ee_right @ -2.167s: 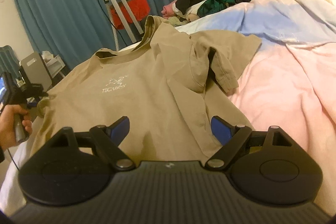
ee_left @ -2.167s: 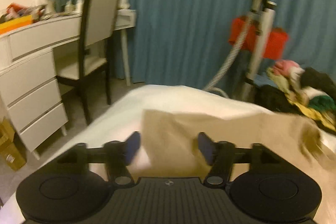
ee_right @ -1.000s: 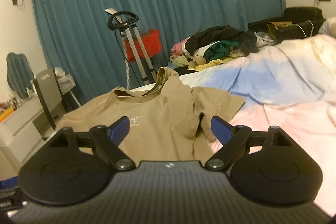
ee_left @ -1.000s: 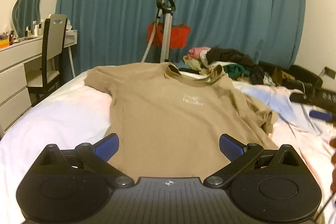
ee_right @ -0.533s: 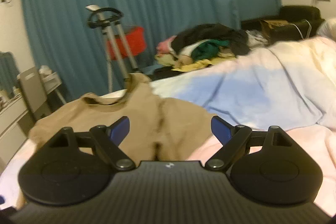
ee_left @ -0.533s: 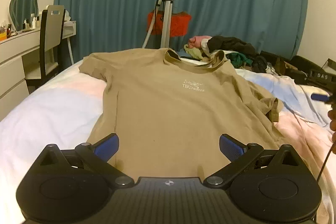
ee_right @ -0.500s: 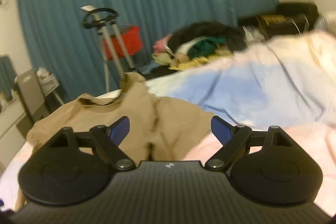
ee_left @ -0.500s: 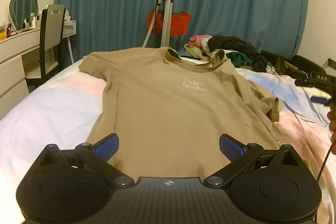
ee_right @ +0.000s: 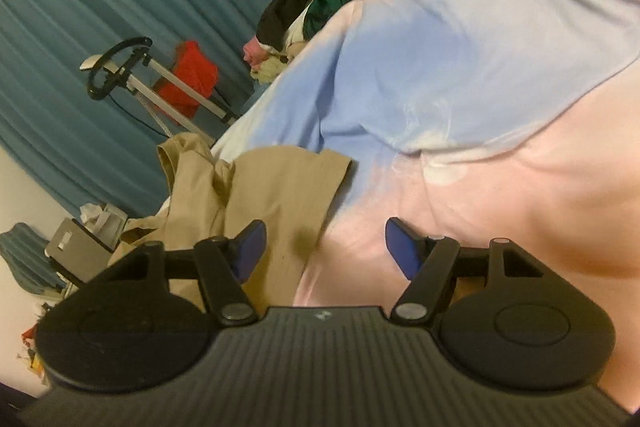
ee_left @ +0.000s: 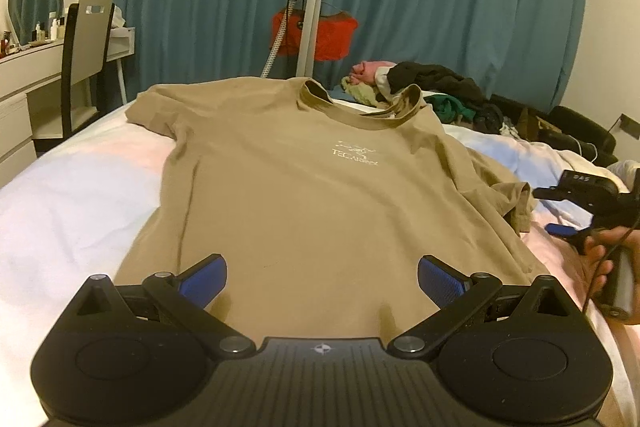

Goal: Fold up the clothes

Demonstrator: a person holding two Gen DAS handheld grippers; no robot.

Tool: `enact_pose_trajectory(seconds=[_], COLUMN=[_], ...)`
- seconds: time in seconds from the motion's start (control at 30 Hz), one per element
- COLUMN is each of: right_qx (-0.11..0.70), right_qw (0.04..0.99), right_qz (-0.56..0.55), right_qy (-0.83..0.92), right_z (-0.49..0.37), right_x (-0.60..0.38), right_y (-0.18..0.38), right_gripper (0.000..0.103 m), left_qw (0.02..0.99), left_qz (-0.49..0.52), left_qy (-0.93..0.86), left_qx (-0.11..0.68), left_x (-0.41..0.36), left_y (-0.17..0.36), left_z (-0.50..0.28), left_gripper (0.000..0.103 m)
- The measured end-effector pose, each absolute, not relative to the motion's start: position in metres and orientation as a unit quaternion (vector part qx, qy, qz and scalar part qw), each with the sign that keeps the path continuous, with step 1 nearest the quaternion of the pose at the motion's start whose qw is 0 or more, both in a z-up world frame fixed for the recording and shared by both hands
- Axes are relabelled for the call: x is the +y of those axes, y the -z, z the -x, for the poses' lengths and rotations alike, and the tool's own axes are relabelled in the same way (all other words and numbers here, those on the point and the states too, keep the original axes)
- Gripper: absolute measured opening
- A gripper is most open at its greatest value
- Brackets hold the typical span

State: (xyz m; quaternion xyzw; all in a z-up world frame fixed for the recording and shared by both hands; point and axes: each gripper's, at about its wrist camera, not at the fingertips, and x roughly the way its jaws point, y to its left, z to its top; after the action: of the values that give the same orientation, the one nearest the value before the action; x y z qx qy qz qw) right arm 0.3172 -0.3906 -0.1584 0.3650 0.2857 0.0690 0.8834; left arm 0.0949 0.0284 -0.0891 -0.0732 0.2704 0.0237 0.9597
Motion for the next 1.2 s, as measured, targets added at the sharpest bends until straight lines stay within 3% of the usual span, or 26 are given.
enact_pose_trajectory(seconds=[0.07, 0.13, 0.2, 0.3, 0.53, 0.77, 0.87, 0.93, 0.97, 1.0, 1.2], right_qx=[0.269, 0.251, 0.241, 0.240, 0.195, 0.244, 0.256, 0.263, 0.266, 0.261, 0.242], right_qw=[0.891, 0.899, 0.904, 0.915, 0.960, 0.959, 0.959, 0.959, 0.959, 0.962, 0.968], right_qz=[-0.358, -0.352, -0.345, -0.316, -0.200, -0.134, -0.109, -0.090, -0.081, -0.076, -0.059], right_qy=[-0.072, -0.073, -0.075, -0.073, -0.018, 0.044, 0.051, 0.051, 0.051, 0.040, -0.008], right_z=[-0.329, -0.343, -0.357, -0.374, -0.412, -0.500, -0.498, -0.487, -0.481, -0.469, -0.369], right_x=[-0.387, -0.383, -0.377, -0.364, -0.387, -0.408, -0.400, -0.390, -0.386, -0.379, -0.346], right_y=[0.158, 0.156, 0.154, 0.153, 0.096, 0.081, 0.093, 0.095, 0.097, 0.097, 0.081], right_gripper=[0.069, 0.058, 0.028, 0.010, 0.007, 0.008, 0.017, 0.051, 0.081, 0.086, 0.086], left_qw=[0.960, 0.960, 0.961, 0.962, 0.971, 0.968, 0.963, 0.958, 0.956, 0.953, 0.950], left_qz=[0.076, 0.077, 0.075, 0.067, 0.061, 0.070, 0.077, 0.093, 0.100, 0.108, 0.111], left_qy=[-0.020, -0.015, -0.009, -0.011, -0.053, -0.056, -0.056, -0.050, -0.047, -0.044, -0.036], left_qx=[0.269, 0.269, 0.266, 0.265, 0.224, 0.236, 0.252, 0.266, 0.273, 0.280, 0.288], left_x=[0.027, 0.025, 0.023, 0.025, 0.033, 0.041, 0.046, 0.051, 0.053, 0.056, 0.059], left_y=[0.093, 0.096, 0.100, 0.107, 0.110, 0.119, 0.124, 0.127, 0.129, 0.131, 0.132], left_z=[-0.101, -0.106, -0.109, -0.112, -0.124, -0.142, -0.150, -0.154, -0.156, -0.158, -0.158], left_gripper=[0.103, 0.103, 0.103, 0.103, 0.103, 0.103, 0.102, 0.102, 0.103, 0.102, 0.102])
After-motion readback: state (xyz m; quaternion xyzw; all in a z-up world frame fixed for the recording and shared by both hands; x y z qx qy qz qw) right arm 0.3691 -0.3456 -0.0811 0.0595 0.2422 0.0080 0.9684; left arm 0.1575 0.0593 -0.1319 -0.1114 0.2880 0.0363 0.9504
